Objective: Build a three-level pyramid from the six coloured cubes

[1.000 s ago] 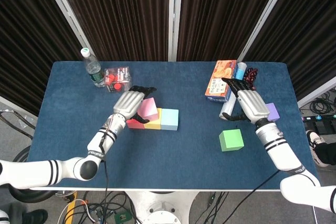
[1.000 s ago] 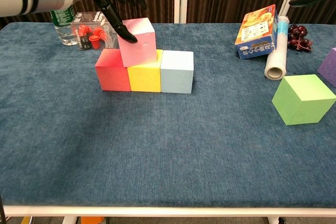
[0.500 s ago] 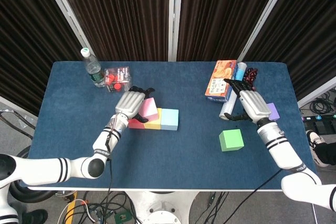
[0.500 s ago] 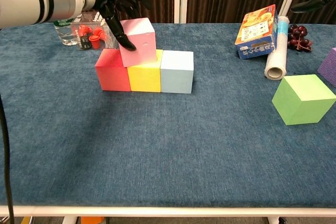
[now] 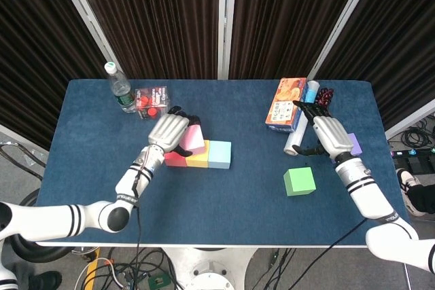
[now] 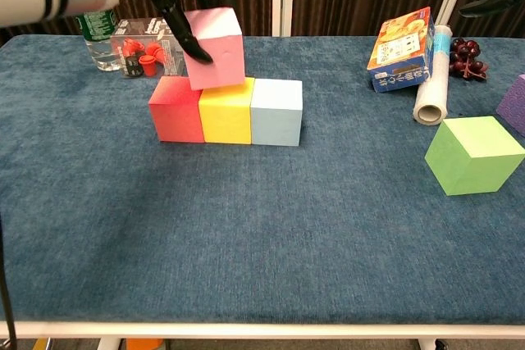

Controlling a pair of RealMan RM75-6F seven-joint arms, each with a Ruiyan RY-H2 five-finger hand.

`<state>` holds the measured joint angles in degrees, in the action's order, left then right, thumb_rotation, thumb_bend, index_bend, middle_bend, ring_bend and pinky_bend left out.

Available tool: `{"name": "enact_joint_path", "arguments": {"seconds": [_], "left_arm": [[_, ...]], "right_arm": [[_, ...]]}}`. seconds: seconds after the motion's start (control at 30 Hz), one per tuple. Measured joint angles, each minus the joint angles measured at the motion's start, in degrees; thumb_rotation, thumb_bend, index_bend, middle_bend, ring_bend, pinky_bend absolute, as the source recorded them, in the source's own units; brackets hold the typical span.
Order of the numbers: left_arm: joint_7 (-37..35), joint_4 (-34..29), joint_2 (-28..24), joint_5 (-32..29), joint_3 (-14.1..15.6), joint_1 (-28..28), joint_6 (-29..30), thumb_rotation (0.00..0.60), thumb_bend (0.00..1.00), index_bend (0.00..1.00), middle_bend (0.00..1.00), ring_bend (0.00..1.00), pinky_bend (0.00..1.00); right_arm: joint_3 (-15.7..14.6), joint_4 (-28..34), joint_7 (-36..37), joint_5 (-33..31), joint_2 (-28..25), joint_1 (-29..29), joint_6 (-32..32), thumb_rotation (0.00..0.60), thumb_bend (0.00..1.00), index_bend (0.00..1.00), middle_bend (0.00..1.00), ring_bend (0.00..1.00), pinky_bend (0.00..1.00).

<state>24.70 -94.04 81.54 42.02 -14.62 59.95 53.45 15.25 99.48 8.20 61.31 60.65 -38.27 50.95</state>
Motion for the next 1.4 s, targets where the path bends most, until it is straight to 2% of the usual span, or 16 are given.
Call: {"name": "enact_joint_path", "arguments": {"seconds": [0.17, 0.4, 0.6, 1.0, 1.4], "left_arm": [[-7.5, 1.0, -3.4, 10.7, 0.6, -1.3, -4.8, 0.600, 0.12, 0.36, 0.40, 0.26, 0.12], [-23.7, 6.9, -6.0, 27.1, 1.9, -3.0, -10.2, 0.600, 0.12, 0.36, 0.39, 0.26, 0.12], [-31.0, 12.4, -5.5, 33.4, 3.2, -3.3, -12.2, 0.600, 0.11, 0.36, 0.39, 0.26, 0.12], [-36.6, 16.8, -3.0, 37.7, 4.9, -2.9, -11.9, 0.600, 0.11, 0.36, 0.39, 0.26, 0.11], [-36.3, 17.5, -2.2, 37.1, 4.9, -2.0, -12.8, 0.600, 0.11, 0.36, 0.39, 0.26, 0.11]], "right_arm": [[-0.1, 0.5, -0.8, -0.7, 0.0, 0.3, 0.4, 0.600, 0.17, 0.00, 0.07, 0.00, 0.00], [-0.2, 1.0, -2.1, -1.6, 0.4, 0.5, 1.0, 0.600, 0.17, 0.00, 0.07, 0.00, 0.00], [-0.1, 1.3, -3.2, -2.3, 0.7, 0.3, 1.1, 0.600, 0.17, 0.00, 0.07, 0.00, 0.00], [0.0, 1.3, -4.2, -3.5, 1.2, 0.2, 1.2, 0.600, 0.17, 0.00, 0.07, 0.00, 0.00], [0.1, 0.7, -3.8, -3.6, 1.3, 0.5, 0.9, 0.600, 0.17, 0.00, 0.07, 0.00, 0.00]]}}
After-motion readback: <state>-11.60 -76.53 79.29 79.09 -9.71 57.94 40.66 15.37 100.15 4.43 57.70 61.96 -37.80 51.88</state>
